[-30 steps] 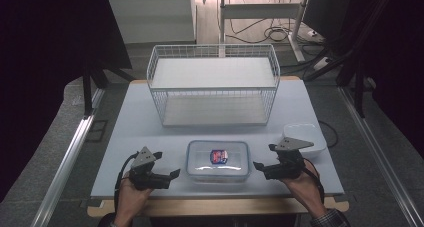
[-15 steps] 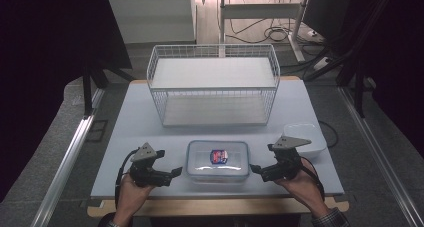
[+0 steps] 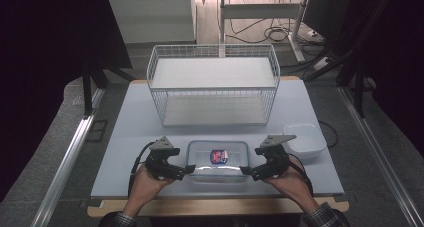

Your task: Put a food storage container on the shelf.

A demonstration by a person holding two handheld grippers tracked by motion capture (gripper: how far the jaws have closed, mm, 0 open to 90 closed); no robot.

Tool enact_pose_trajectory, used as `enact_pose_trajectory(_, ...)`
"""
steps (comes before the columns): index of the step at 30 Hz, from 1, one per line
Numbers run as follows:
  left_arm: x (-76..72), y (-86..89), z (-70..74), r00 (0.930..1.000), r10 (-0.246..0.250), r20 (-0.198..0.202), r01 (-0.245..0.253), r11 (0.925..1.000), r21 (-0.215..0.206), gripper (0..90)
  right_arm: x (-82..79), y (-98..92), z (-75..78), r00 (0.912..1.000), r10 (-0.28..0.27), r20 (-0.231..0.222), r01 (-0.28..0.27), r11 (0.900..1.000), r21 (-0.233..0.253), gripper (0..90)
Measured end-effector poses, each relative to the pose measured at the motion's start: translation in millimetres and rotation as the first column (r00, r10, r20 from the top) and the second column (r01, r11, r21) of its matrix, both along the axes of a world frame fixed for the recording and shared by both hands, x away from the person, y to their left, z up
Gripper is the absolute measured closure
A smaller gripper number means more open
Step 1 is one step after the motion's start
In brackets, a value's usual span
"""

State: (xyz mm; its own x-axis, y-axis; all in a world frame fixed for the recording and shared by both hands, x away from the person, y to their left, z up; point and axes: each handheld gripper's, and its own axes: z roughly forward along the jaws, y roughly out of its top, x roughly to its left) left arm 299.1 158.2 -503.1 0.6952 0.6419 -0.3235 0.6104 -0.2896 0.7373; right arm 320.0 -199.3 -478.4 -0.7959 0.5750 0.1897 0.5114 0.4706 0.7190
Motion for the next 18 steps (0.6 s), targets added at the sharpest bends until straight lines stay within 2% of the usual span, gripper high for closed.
enact_pose_trajectory(2, 8.0, -1.9, -4.2, 0.9985, -0.030, -0.046, 0.029, 0.9992, -0.028, 6.2, 3.8, 3.3, -5.1, 0.9993, 0.006, -0.037, -0.006, 1.000, -0.003, 5.8)
enact_pose_trajectory(3, 11.7, -3.5, -6.1, 0.9969, -0.041, -0.068, 0.039, 0.9987, -0.033, 5.9, 8.0, 4.6, -9.1, 0.9970, 0.008, -0.077, -0.006, 1.000, 0.018, 4.8)
enact_pose_trajectory(4, 15.2, -5.1, -8.1, 0.9948, -0.052, -0.087, 0.049, 0.9981, -0.038, 5.9, 8.0, 4.6, -9.1, 0.9970, 0.008, -0.077, -0.006, 1.000, 0.018, 4.8)
enact_pose_trajectory(6, 20.9, -7.8, -11.5, 0.9892, -0.078, -0.124, 0.071, 0.9953, -0.066, 4.7, 12.4, 5.7, -13.2, 0.9925, 0.020, -0.120, -0.015, 0.999, 0.045, 3.5)
enact_pose_trajectory(8, 24.3, -11.4, -14.5, 0.9827, -0.095, -0.159, 0.081, 0.9928, -0.087, 4.2, 16.4, 6.1, -16.9, 0.9866, 0.023, -0.161, -0.012, 0.998, 0.065, 2.5)
enact_pose_trajectory(11, 26.4, -12.2, -18.5, 0.9769, -0.096, -0.191, 0.076, 0.9912, -0.109, 0.0, 21.6, 5.9, -22.5, 0.9726, 0.040, -0.229, -0.016, 0.995, 0.103, 2.6)
enact_pose_trajectory(12, 26.6, -11.2, -20.2, 0.9741, -0.101, -0.202, 0.077, 0.9896, -0.122, 0.0, 22.3, 5.9, -23.0, 0.9701, 0.040, -0.239, -0.015, 0.994, 0.105, 2.7)
enact_pose_trajectory(15, 25.3, -8.3, -24.8, 0.9579, -0.119, -0.261, 0.081, 0.9851, -0.152, 0.0, 21.6, 4.5, -20.4, 0.9688, 0.035, -0.245, -0.011, 0.995, 0.099, 7.0)
enact_pose_trajectory(18, 21.3, -3.4, -23.7, 0.9544, -0.121, -0.273, 0.077, 0.9831, -0.166, 4.2, 22.0, 1.4, -19.7, 0.9611, 0.027, -0.275, 0.003, 0.994, 0.108, 11.3)
